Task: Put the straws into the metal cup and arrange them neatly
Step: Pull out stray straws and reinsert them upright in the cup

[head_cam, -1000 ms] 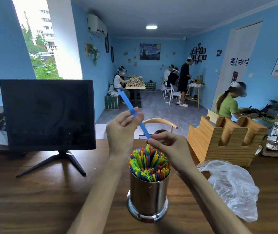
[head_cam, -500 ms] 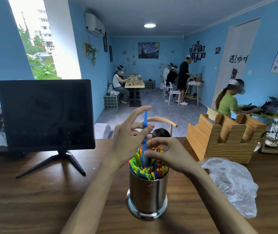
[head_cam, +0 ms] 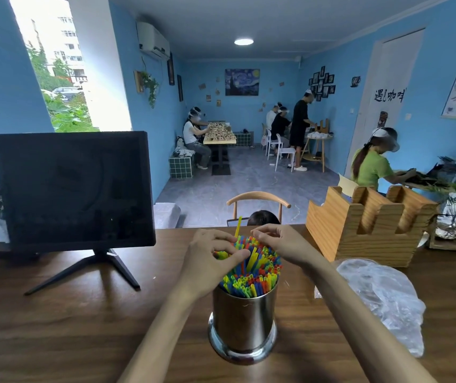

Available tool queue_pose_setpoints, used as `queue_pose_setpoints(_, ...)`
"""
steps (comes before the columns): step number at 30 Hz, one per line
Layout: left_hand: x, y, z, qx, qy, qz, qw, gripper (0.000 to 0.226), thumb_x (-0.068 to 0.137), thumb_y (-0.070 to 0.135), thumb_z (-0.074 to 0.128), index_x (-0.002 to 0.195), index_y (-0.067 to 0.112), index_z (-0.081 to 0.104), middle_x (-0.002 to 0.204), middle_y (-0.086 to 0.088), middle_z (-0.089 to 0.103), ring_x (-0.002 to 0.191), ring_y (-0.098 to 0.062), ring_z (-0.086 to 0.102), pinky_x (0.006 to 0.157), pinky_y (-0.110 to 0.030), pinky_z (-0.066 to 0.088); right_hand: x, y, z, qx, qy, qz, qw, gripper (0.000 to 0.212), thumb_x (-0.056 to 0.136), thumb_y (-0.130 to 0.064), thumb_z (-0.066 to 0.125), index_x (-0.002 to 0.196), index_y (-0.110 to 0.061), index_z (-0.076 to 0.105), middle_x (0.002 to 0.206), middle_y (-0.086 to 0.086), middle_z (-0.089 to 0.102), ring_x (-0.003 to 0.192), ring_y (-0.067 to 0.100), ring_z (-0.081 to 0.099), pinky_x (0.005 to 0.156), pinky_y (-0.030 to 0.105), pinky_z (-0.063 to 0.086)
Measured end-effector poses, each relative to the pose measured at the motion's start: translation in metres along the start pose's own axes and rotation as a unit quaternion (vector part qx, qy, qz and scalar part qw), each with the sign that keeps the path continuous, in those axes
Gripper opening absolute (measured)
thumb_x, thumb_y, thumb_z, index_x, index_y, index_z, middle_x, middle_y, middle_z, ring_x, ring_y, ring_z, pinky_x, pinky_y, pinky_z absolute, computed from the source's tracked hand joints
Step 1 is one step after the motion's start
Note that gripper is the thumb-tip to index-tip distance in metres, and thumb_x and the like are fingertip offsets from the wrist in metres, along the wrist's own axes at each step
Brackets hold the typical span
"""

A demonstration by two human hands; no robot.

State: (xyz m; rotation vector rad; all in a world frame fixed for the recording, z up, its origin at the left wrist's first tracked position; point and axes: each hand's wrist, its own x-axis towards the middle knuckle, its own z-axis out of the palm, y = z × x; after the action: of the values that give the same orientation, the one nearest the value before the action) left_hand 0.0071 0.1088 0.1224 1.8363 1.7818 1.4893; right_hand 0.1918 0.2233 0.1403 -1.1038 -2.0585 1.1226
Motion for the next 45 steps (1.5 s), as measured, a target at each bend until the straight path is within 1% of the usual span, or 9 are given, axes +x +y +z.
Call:
queue_pose_setpoints(3, 0.001, -0.004, -0.002, -0.016, -0.019, -0.021, 0.999, 0.015, 0.078, 0.051, 0.08, 0.072, 0.038, 0.079, 0.103, 0.026, 0.064, 0.113, -0.001, 0.051, 0.092, -0.037, 0.05, 0.002, -0.005, 0.002, -0.01, -0.01, -0.013, 1.0, 0.032, 0.097, -0.046, 0.063, 0.114, -0.021, 0.074, 0.108, -0.004, 0.074, 0.1, 0.009, 0.069, 0.089, 0.029, 0.057)
queue_pose_setpoints(10, -0.003, -0.004, -0.002, -0.024, -0.031, -0.036, 0.999, 0.013, 0.083, 0.046, 0.077, 0.074, 0.036, 0.08, 0.107, 0.024, 0.065, 0.112, 0.003, 0.051, 0.091, -0.028, 0.047, 0.012, -0.014, 0.0, -0.051, -0.03, -0.039, 0.997, 0.025, 0.087, -0.043, 0.076, 0.085, -0.019, 0.08, 0.084, -0.005, 0.077, 0.082, 0.009, 0.073, 0.069, 0.021, 0.053)
queue_pose_setpoints(19, -0.003, -0.005, -0.003, -0.032, -0.032, -0.041, 0.998, 0.012, 0.082, 0.05, 0.075, 0.07, 0.048, 0.074, 0.108, 0.026, 0.066, 0.111, 0.004, 0.052, 0.091, -0.03, 0.05, 0.014, -0.032, 0.003, -0.233, -0.061, -0.128, 0.962, 0.019, 0.1, -0.031, 0.062, 0.108, -0.015, 0.068, 0.101, -0.002, 0.07, 0.094, 0.013, 0.065, 0.084, 0.033, 0.057)
queue_pose_setpoints(24, -0.003, -0.005, -0.004, -0.035, -0.032, -0.039, 0.998, 0.013, 0.083, 0.045, 0.077, 0.071, 0.044, 0.075, 0.11, 0.023, 0.066, 0.113, 0.002, 0.052, 0.091, -0.027, 0.047, 0.012, -0.041, -0.001, -0.258, 0.008, -0.188, 0.948, 0.019, 0.098, -0.03, 0.065, 0.104, -0.014, 0.073, 0.099, -0.001, 0.072, 0.089, 0.012, 0.065, 0.081, 0.032, 0.055)
queue_pose_setpoints(31, -0.003, -0.003, -0.006, -0.036, -0.044, -0.043, 0.997, 0.014, 0.081, 0.048, 0.077, 0.075, 0.036, 0.08, 0.11, 0.024, 0.065, 0.113, 0.002, 0.05, 0.089, -0.024, 0.046, 0.007, -0.059, -0.017, -0.198, 0.052, -0.234, 0.95, 0.01, 0.098, -0.022, 0.066, 0.101, -0.014, 0.073, 0.092, -0.005, 0.071, 0.081, 0.001, 0.063, 0.073, 0.018, 0.049)
queue_pose_setpoints(34, -0.003, -0.001, -0.008, -0.036, -0.049, -0.039, 0.997, 0.01, 0.08, 0.049, 0.079, 0.075, 0.04, 0.079, 0.11, 0.024, 0.065, 0.114, 0.003, 0.05, 0.091, -0.027, 0.048, 0.002, -0.066, -0.022, -0.168, 0.096, -0.253, 0.948, 0.011, 0.099, -0.024, 0.065, 0.101, -0.016, 0.071, 0.082, -0.015, 0.067, 0.074, -0.004, 0.062, 0.067, 0.015, 0.044)
queue_pose_setpoints(39, -0.002, 0.007, -0.012, -0.059, -0.027, -0.022, 0.998, 0.01, 0.08, 0.048, 0.079, 0.09, 0.048, 0.079, 0.107, 0.021, 0.068, 0.114, 0.001, 0.055, 0.093, -0.03, 0.05, -0.012, -0.094, -0.044, -0.101, 0.203, -0.289, 0.93, 0.006, 0.099, -0.023, 0.062, 0.102, -0.02, 0.066, 0.083, -0.01, 0.067, 0.074, 0.0, 0.066, 0.066, 0.014, 0.052)
queue_pose_setpoints(42, -0.003, 0.016, -0.014, -0.119, 0.047, -0.01, 0.992, 0.023, 0.083, 0.06, 0.071, 0.091, 0.04, 0.081, 0.095, 0.014, 0.073, 0.103, -0.01, 0.065, 0.088, -0.039, 0.053, -0.021, -0.108, -0.06, -0.073, 0.294, -0.302, 0.904, 0.004, 0.1, -0.025, 0.061, 0.103, -0.024, 0.064, 0.083, -0.013, 0.067, 0.069, 0.005, 0.067, 0.064, 0.021, 0.054)
queue_pose_setpoints(45, -0.006, 0.03, -0.022, -0.141, 0.069, -0.002, 0.988, 0.042, 0.09, 0.06, 0.064, 0.079, 0.024, 0.083, 0.069, 0.005, 0.073, 0.071, -0.013, 0.068, 0.07, -0.037, 0.053, -0.029, -0.116, -0.064, 0.002, 0.359, -0.319, 0.877, 0.005, 0.102, -0.025, 0.061, 0.1, -0.023, 0.065, 0.081, -0.01, 0.069, 0.065, 0.007, 0.067, 0.063, 0.024, 0.054)
